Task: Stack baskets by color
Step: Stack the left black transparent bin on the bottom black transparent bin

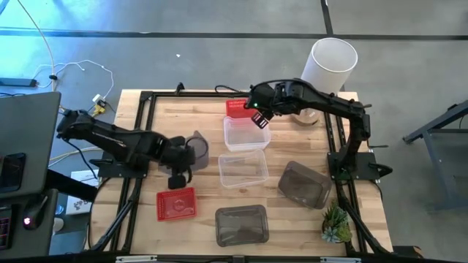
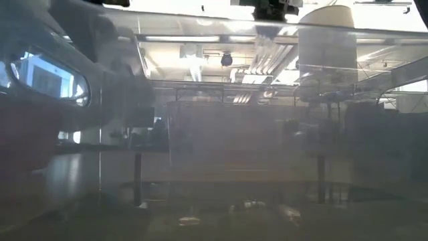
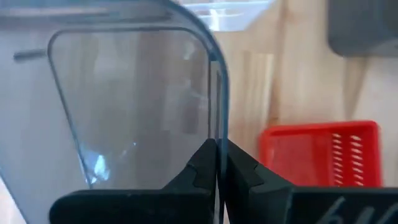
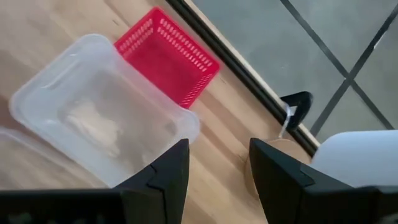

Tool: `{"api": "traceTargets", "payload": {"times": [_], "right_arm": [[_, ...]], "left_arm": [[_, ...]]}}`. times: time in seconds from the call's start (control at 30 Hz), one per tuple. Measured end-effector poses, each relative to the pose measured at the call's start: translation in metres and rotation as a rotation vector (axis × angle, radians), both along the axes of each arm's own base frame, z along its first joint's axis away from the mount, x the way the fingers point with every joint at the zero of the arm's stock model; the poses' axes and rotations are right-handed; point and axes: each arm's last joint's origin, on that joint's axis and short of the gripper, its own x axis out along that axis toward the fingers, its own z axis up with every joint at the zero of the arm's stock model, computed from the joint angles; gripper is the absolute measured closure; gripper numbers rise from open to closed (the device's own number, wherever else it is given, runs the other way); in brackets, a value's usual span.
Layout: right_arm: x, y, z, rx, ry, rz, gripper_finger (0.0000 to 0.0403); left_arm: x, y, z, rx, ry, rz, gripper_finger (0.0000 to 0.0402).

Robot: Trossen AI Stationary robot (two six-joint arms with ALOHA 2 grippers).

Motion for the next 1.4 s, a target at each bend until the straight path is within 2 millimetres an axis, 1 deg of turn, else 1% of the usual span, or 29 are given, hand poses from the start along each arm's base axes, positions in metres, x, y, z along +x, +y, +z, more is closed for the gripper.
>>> {"api": "traceTargets", "payload": {"times": [0.2,0.43,0.63,0.7,0.9,1.03,1.13,1.3,1.4], "right_arm": [[0.006,0.031,0.0,0.066,-0.045,0.067,0.0249],[0.014,0.079,0.002,0.086,-0.117,0.195,0.0249],[0.018,0.122,0.005,0.067,-0.148,0.429,0.0249],[0.018,0.136,0.006,0.078,-0.156,0.523,0.0249],[0.021,0.171,0.011,0.128,-0.217,0.837,0.0249],[0.022,0.187,0.016,0.098,-0.257,1.019,0.0249],[0.023,0.195,0.018,0.072,-0.273,1.127,0.0249],[0.031,0.203,0.015,0.037,-0.292,1.245,0.0249],[0.037,0.206,0.009,0.042,-0.287,1.302,0.0249]], "left_arm": [[-0.004,-0.03,0.008,-0.01,-0.035,-0.08,0.0401],[-0.006,-0.063,0.021,0.019,-0.087,-0.192,0.0401],[-0.003,-0.088,0.027,0.039,-0.069,-0.345,0.0401],[0.002,-0.096,0.029,0.042,-0.063,-0.412,0.0401],[0.014,-0.115,0.028,0.069,0.041,-0.601,0.0401],[0.024,-0.121,0.026,0.111,0.112,-0.661,0.0401],[0.032,-0.126,0.026,0.131,0.144,-0.684,0.0401],[0.042,-0.132,0.026,0.184,0.205,-0.726,0.0401],[0.047,-0.135,0.026,0.207,0.241,-0.745,0.0401]]}}
